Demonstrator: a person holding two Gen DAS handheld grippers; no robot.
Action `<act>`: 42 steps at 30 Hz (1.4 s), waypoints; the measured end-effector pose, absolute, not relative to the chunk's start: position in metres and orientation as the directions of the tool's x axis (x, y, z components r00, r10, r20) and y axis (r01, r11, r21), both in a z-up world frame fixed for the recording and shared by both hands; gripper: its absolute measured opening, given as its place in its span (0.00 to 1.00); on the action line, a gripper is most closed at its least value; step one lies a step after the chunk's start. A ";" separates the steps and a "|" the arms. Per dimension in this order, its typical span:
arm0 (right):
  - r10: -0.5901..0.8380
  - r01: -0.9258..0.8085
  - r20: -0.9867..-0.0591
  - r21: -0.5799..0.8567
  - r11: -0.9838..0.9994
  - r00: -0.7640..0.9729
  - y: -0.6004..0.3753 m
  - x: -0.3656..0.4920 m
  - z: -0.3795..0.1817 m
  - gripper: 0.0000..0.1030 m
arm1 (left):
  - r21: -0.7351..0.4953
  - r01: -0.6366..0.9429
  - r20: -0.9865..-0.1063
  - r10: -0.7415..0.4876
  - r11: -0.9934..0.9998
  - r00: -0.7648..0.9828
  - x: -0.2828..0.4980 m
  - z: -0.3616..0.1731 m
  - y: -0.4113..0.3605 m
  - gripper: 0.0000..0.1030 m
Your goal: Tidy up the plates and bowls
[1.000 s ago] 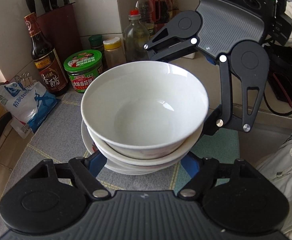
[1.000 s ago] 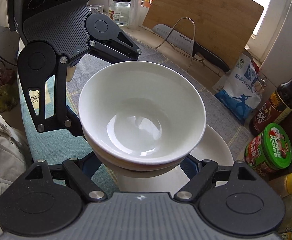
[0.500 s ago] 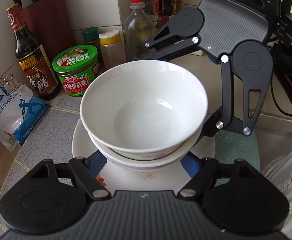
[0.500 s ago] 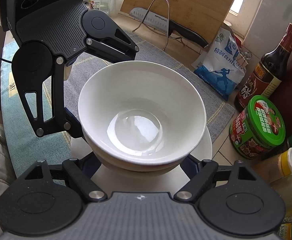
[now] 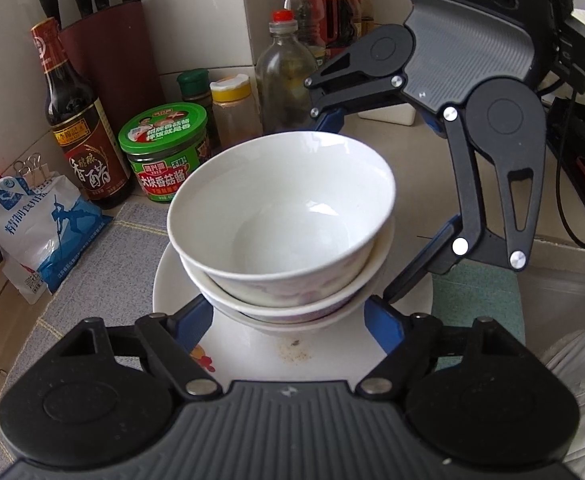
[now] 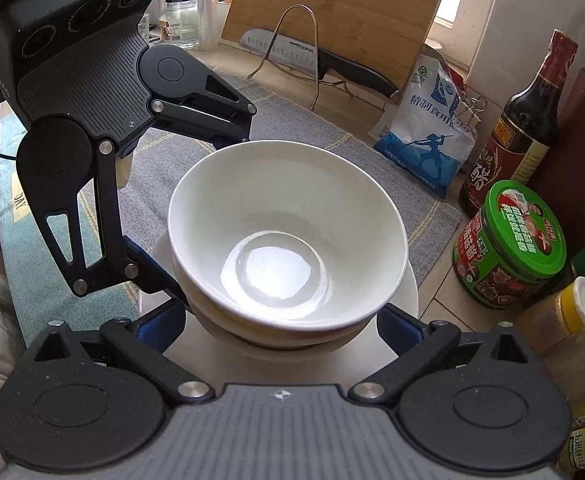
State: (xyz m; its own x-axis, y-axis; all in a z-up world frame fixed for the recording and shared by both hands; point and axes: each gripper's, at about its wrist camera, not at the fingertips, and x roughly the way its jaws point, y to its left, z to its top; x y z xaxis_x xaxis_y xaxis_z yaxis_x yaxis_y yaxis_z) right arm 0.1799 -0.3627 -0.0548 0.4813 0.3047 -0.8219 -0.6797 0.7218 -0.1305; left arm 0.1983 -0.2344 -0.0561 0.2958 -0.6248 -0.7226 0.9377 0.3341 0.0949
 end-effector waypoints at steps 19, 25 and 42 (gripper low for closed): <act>-0.286 0.283 -0.713 -0.127 0.951 0.641 -0.310 0.085 -0.010 1.00 | -0.021 0.579 -0.556 -0.491 0.815 0.671 0.141 0.019 -0.138 0.99; -0.366 0.414 -0.646 -0.084 0.906 0.670 -0.286 0.056 0.010 1.00 | -0.005 0.558 -0.603 -0.448 0.830 0.660 0.126 0.027 -0.130 0.99; -0.411 0.467 -0.620 -0.081 0.881 0.669 -0.269 0.030 0.021 1.00 | -0.003 0.551 -0.603 -0.441 0.835 0.665 0.111 0.035 -0.121 0.99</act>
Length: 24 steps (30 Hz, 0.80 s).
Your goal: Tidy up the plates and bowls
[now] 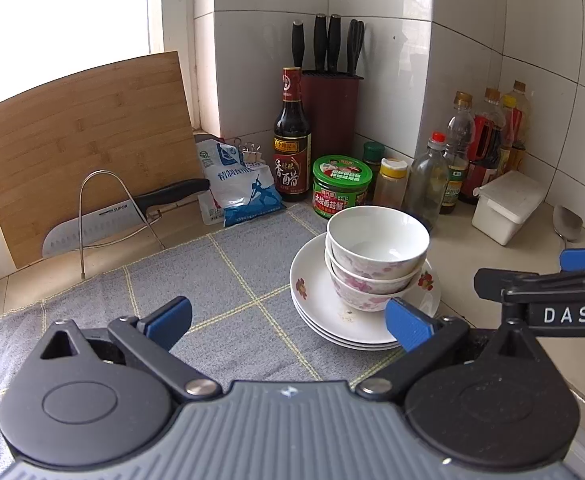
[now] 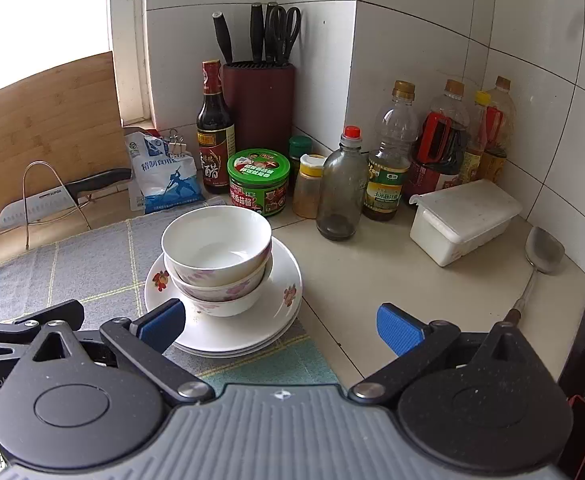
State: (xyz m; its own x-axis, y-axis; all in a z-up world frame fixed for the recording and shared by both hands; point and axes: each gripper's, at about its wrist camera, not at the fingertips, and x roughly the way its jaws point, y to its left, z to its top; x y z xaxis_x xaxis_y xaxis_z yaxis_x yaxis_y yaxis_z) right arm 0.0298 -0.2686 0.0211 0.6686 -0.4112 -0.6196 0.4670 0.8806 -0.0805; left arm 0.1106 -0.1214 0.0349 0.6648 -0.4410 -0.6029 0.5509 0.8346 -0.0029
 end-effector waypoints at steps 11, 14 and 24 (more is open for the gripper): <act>-0.420 0.471 -0.612 -0.088 0.878 0.670 -0.268 0.026 0.026 1.00 | -0.009 0.550 -0.600 -0.444 0.835 0.665 0.108 0.037 -0.121 0.99; -0.422 0.473 -0.613 -0.088 0.877 0.668 -0.268 0.026 0.027 1.00 | -0.007 0.551 -0.600 -0.445 0.834 0.665 0.108 0.038 -0.121 0.99; -0.433 0.474 -0.609 -0.105 0.875 0.665 -0.266 0.026 0.030 1.00 | -0.005 0.552 -0.601 -0.444 0.834 0.664 0.108 0.039 -0.121 1.00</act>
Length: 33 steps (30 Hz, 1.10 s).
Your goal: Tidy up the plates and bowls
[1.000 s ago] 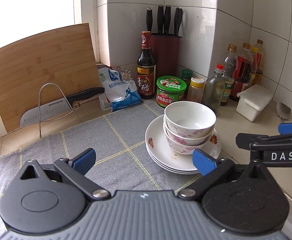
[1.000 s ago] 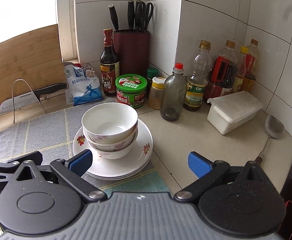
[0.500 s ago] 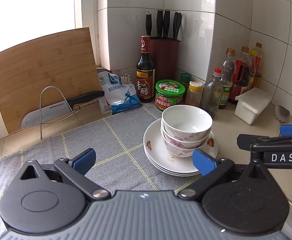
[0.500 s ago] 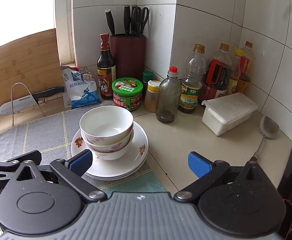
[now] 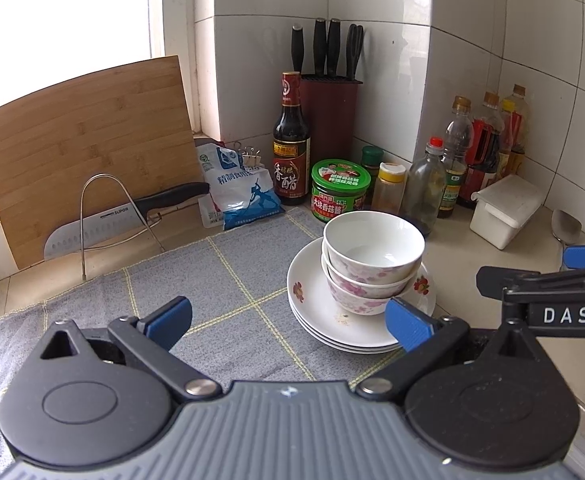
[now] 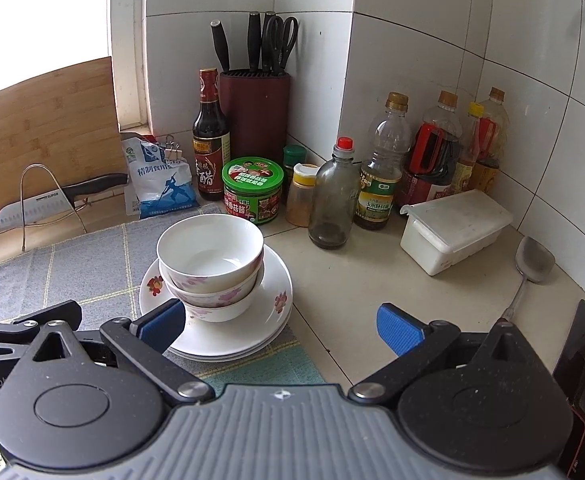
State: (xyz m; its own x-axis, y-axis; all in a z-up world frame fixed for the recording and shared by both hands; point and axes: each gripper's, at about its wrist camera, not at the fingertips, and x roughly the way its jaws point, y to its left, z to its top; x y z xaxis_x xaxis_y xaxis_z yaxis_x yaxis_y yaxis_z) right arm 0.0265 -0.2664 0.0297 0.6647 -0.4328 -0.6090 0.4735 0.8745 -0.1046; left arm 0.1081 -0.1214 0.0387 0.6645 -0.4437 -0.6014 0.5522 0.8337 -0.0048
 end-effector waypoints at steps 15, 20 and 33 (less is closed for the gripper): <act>-0.446 0.483 -0.607 -0.114 0.868 0.658 -0.269 0.027 0.029 1.00 | -0.009 0.554 -0.606 -0.445 0.833 0.659 0.110 0.037 -0.124 0.99; -0.448 0.485 -0.606 -0.115 0.867 0.657 -0.269 0.027 0.029 1.00 | -0.009 0.554 -0.606 -0.445 0.833 0.659 0.110 0.037 -0.124 0.99; -0.456 0.487 -0.602 -0.124 0.865 0.655 -0.268 0.026 0.030 1.00 | -0.010 0.557 -0.605 -0.449 0.830 0.658 0.111 0.036 -0.124 0.99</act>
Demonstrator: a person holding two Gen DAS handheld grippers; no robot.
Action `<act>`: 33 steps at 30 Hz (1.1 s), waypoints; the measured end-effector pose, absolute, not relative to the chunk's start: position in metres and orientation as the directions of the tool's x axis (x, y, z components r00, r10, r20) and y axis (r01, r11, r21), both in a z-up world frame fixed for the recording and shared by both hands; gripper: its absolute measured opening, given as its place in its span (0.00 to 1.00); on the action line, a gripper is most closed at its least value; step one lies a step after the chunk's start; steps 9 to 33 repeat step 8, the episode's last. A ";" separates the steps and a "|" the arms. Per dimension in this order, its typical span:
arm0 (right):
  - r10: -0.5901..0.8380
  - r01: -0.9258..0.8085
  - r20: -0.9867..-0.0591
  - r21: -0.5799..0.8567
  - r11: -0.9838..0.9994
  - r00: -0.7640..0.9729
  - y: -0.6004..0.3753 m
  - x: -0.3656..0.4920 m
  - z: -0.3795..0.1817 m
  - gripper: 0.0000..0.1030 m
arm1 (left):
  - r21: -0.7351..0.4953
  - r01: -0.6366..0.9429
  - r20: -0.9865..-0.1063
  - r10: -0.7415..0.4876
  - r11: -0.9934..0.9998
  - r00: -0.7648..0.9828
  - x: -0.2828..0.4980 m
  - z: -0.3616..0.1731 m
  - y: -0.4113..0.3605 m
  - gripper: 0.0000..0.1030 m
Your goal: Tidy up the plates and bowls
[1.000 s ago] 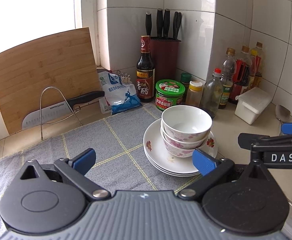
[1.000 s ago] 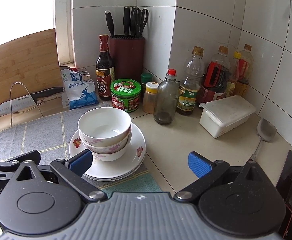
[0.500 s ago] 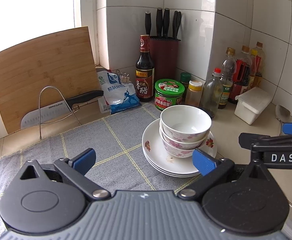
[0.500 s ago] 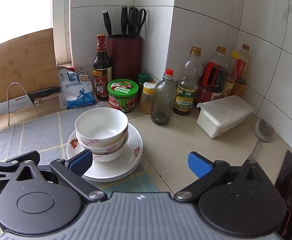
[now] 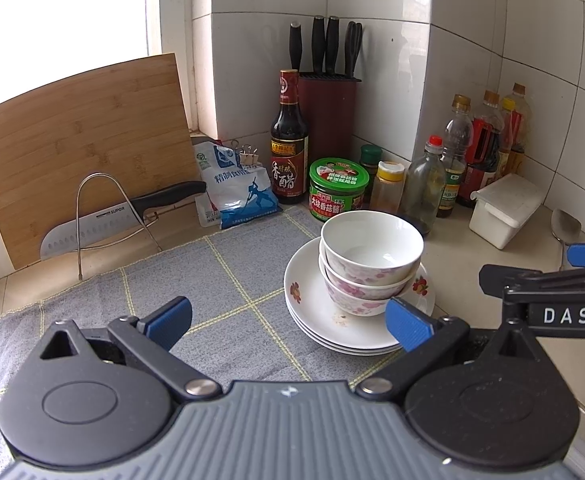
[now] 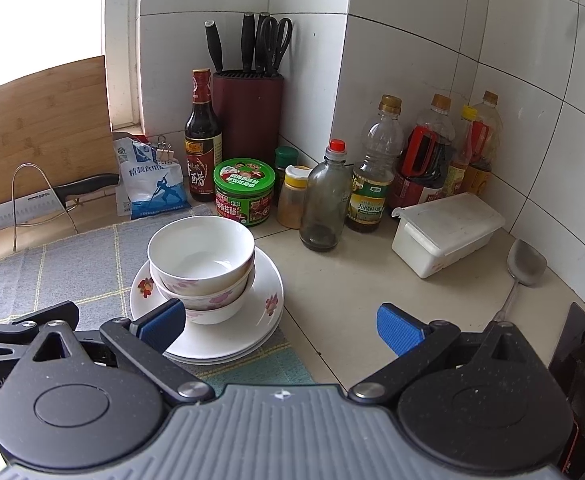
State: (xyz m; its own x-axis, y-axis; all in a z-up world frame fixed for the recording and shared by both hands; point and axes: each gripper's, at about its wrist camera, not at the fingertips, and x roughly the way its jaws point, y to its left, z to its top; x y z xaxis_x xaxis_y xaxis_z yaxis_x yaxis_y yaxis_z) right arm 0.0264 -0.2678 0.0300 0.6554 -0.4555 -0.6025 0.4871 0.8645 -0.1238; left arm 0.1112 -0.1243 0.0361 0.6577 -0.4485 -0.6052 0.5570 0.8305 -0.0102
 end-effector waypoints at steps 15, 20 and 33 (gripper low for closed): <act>-0.463 0.486 -0.602 -0.137 0.863 0.651 -0.266 0.027 0.031 1.00 | -0.013 0.562 -0.611 -0.451 0.827 0.651 0.112 0.035 -0.124 0.99; -0.463 0.486 -0.602 -0.137 0.863 0.651 -0.266 0.027 0.031 1.00 | -0.013 0.562 -0.611 -0.451 0.827 0.651 0.112 0.035 -0.124 0.99; -0.463 0.486 -0.602 -0.137 0.863 0.651 -0.266 0.027 0.031 1.00 | -0.013 0.562 -0.611 -0.451 0.827 0.651 0.112 0.035 -0.124 0.99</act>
